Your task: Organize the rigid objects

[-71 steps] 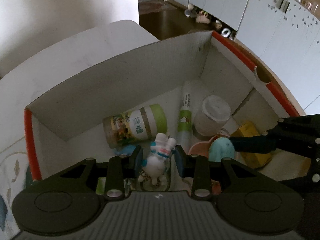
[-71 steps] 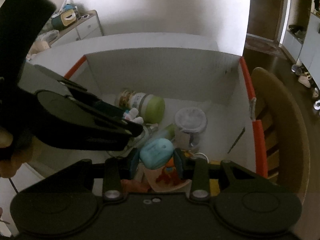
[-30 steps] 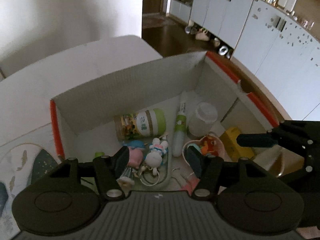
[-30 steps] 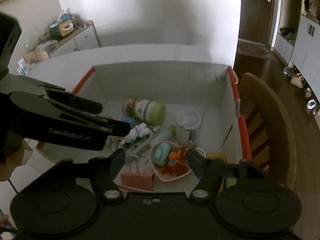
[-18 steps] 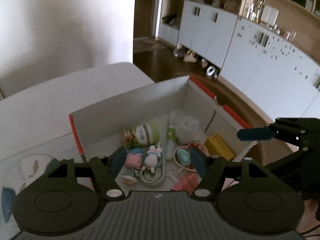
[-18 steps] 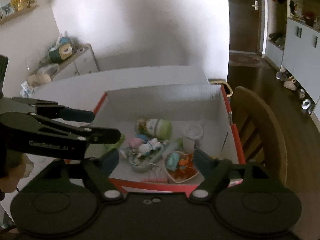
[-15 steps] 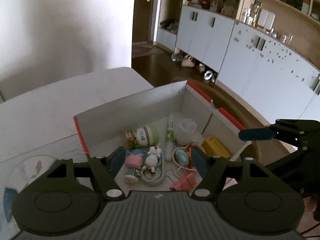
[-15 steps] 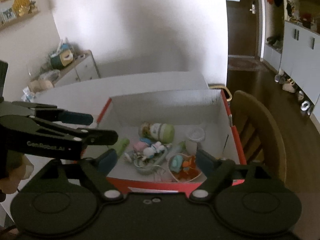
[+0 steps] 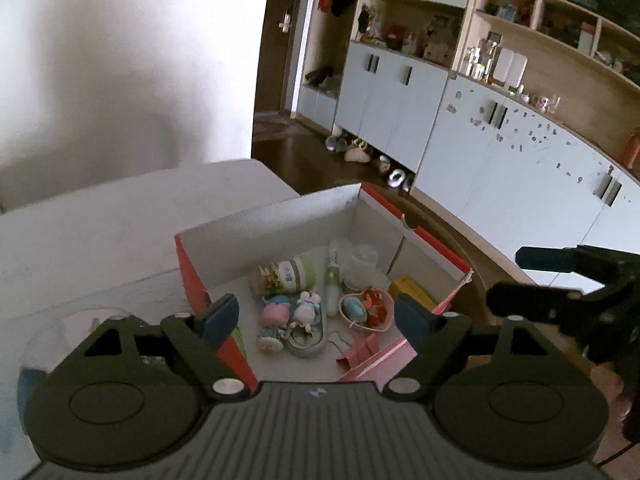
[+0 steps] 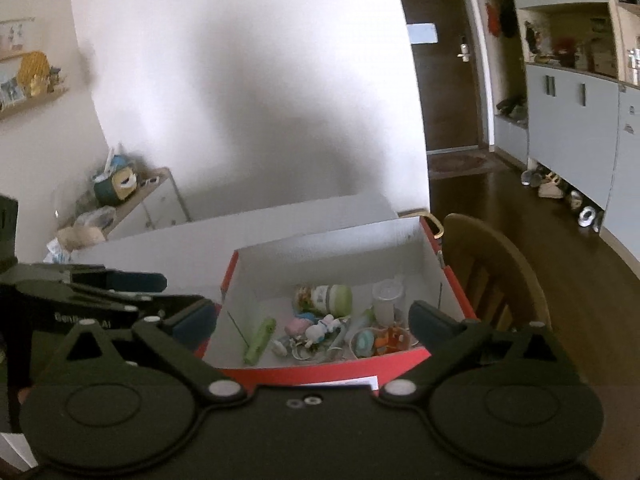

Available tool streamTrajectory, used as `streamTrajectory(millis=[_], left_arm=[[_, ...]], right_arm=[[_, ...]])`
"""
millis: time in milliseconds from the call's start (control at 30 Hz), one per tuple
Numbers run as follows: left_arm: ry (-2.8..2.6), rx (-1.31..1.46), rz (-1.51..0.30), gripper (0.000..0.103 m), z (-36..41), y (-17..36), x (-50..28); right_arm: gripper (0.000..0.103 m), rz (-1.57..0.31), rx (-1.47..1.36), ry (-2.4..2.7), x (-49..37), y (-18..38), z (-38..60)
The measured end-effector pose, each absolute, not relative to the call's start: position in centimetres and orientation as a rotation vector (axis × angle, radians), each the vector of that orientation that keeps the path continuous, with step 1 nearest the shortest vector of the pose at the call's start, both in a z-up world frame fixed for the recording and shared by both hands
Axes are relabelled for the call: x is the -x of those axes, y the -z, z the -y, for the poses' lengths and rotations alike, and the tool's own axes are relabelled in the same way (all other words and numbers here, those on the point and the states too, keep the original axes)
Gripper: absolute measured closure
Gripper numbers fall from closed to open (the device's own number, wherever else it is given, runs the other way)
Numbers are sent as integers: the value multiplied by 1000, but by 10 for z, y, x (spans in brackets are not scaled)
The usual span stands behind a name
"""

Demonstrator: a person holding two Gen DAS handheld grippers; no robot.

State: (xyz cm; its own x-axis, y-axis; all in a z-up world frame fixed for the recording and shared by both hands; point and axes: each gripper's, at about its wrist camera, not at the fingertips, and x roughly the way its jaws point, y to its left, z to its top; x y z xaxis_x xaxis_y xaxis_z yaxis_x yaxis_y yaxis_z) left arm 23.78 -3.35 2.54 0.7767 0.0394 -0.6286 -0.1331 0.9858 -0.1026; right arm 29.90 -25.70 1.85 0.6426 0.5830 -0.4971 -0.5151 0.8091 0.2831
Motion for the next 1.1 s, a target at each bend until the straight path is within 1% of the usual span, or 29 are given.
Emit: streamTrajectory(millis=[100, 133, 167, 233, 633, 867, 1100], left_arm=[[-77, 137, -666, 18, 34, -27, -229], [-70, 139, -664, 15, 34, -27, -225], [-65, 139, -661, 8, 34, -28, -220], [-59, 138, -646, 0, 35, -28, -213], [-11, 141, -629, 0, 36, -32, -183], [-6, 89, -616, 0, 39, -34, -170], [13, 42, -564, 0, 47, -38, -158]], right_arm=[[1, -592, -138, -613, -287, -21, 254], [1, -586, -144, -606, -282, -22, 254], [1, -582, -151, -602, -278, -22, 253], [1, -573, -160, -590, -269, -25, 251], [0, -560, -189, -537, -231, -25, 236], [0, -560, -208, -520, -219, -25, 235], [0, -561, -224, -487, -211, -24, 237]])
